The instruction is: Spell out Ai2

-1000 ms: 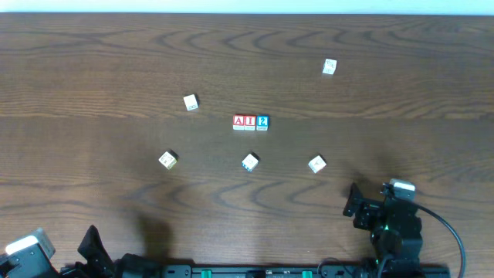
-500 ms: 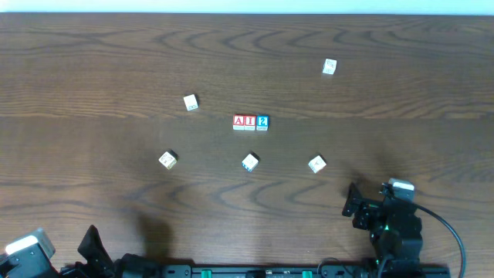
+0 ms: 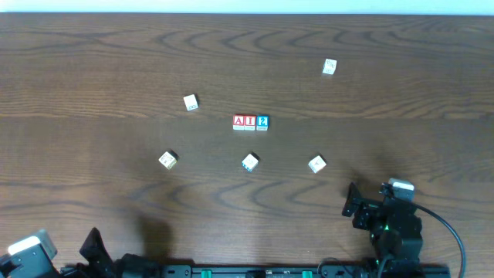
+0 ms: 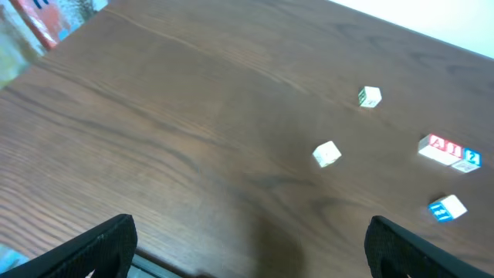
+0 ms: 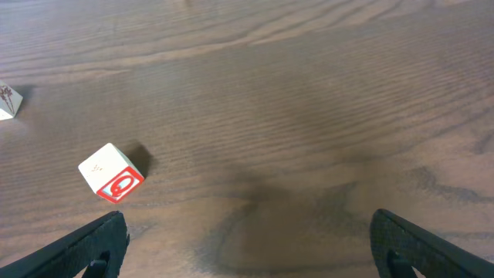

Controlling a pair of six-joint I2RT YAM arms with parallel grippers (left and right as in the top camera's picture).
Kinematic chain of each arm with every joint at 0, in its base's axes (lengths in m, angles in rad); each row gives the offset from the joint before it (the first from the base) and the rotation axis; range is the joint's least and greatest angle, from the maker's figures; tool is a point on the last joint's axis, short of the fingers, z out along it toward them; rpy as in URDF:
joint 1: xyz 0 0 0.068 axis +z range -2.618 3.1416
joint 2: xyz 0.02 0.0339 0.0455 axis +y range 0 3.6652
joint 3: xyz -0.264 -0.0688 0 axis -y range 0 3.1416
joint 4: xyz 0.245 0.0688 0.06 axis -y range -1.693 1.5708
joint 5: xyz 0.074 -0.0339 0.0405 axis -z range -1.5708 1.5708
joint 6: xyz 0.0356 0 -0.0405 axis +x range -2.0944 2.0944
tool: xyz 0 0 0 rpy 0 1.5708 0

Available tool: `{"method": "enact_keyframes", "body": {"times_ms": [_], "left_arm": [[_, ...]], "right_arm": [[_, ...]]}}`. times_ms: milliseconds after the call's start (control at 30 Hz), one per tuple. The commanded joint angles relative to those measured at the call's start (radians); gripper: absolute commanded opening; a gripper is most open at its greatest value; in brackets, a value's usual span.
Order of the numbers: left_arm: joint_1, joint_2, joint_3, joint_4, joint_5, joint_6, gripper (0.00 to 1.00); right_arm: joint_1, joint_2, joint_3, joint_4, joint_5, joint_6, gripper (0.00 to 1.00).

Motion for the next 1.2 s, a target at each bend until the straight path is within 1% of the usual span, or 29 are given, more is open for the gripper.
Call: {"method": "enact_keyframes", "body": {"times_ms": [0,133,233,500,600,767,900,1033,1167], "left_arm": [[0.042,-0.011,-0.012,0.054,0.022,-0.058,0.95],[0.137,-0.056,-0.141,0.211,0.064,-0.035,0.95],[0.194,-0.125,-0.323,0.373,0.126,0.003,0.95],[0.258,-0.225,-0.818,0.798,0.231,-0.005,0.95],[0.268,-0.229,-0.934,0.894,0.231,-0.029,0.95],[0.277,-0.233,-1.045,0.967,0.228,-0.051,0.95],[0.282,-0.264,-1.101,0.990,0.224,-0.056,0.95],[0.289,-0.290,-1.114,0.990,0.218,-0.054,0.95],[0.289,-0.322,-1.114,0.988,0.204,-0.017,0.95]], "right_arm": [[-0.008,-0.011,-0.004,-0.002,-0.005,-0.014,0.99],[-0.008,-0.011,-0.004,-0.002,-0.005,-0.014,0.99],[-0.008,-0.011,-0.004,-0.002,-0.005,-0.014,0.99],[-0.008,-0.011,-0.004,-0.002,-0.005,-0.014,0.99],[-0.008,-0.011,-0.004,-0.002,-0.005,-0.014,0.99],[-0.008,-0.011,-0.004,-0.002,-0.005,-0.014,0.99],[-0.008,-0.011,-0.004,-0.002,-0.005,-0.014,0.99],[-0.008,-0.011,-0.004,-0.002,-0.005,-0.013,0.99],[-0.008,-0.011,-0.004,-0.002,-0.005,-0.014,0.99]]}}
